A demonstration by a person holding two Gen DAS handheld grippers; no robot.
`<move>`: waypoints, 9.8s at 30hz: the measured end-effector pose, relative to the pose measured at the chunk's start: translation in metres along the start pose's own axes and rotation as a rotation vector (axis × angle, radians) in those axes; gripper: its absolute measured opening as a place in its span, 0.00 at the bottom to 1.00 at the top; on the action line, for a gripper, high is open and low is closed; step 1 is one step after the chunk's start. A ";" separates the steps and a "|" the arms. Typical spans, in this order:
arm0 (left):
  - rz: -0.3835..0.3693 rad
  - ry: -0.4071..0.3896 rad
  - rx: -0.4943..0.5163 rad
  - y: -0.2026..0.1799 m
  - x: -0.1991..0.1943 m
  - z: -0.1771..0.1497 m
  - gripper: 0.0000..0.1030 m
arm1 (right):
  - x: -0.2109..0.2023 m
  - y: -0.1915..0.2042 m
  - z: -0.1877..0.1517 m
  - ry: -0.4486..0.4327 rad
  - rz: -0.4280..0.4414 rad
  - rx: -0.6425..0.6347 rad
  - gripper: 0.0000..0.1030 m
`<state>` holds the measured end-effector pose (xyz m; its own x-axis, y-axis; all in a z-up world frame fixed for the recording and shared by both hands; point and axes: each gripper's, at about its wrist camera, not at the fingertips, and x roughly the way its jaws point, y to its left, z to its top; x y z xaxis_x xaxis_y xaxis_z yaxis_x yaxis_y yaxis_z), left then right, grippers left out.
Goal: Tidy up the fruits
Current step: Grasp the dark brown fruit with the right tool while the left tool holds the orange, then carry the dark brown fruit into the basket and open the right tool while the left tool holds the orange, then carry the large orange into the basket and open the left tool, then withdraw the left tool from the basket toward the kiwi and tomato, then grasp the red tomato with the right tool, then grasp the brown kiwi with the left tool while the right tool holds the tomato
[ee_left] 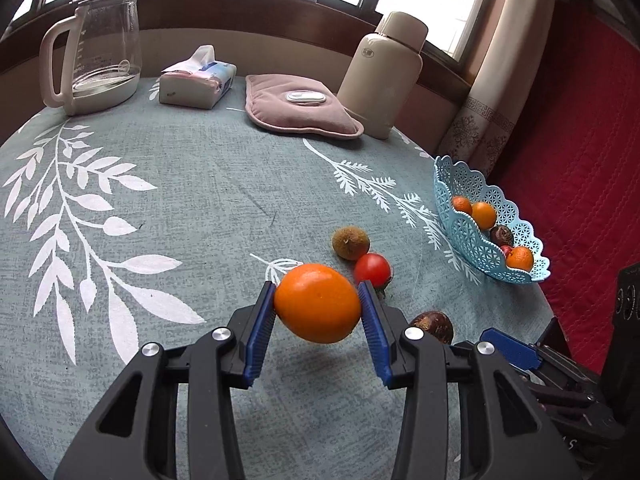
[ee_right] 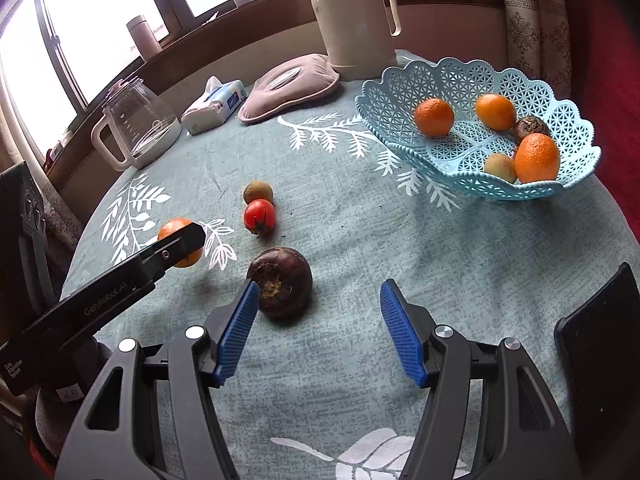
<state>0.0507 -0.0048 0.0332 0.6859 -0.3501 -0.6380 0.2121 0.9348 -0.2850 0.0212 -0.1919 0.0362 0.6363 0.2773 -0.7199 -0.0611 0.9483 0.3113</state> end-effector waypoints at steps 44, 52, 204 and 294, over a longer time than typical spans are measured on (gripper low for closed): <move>0.016 -0.038 -0.034 0.009 -0.006 0.000 0.41 | 0.022 0.036 0.010 0.042 -0.063 -0.140 0.43; 0.017 -0.037 -0.034 0.009 -0.006 0.001 0.41 | 0.004 0.027 0.025 -0.018 -0.072 -0.109 0.43; 0.044 -0.074 -0.014 -0.032 0.011 0.060 0.95 | -0.054 -0.090 0.024 -0.217 -0.064 0.181 0.59; -0.012 0.150 0.088 -0.035 0.080 0.040 0.48 | 0.010 -0.017 0.026 0.012 0.042 -0.087 0.25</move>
<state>0.1256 -0.0634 0.0210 0.5731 -0.3601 -0.7362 0.2841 0.9299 -0.2336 0.0486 -0.2095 0.0398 0.6222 0.3183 -0.7152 -0.1544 0.9455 0.2865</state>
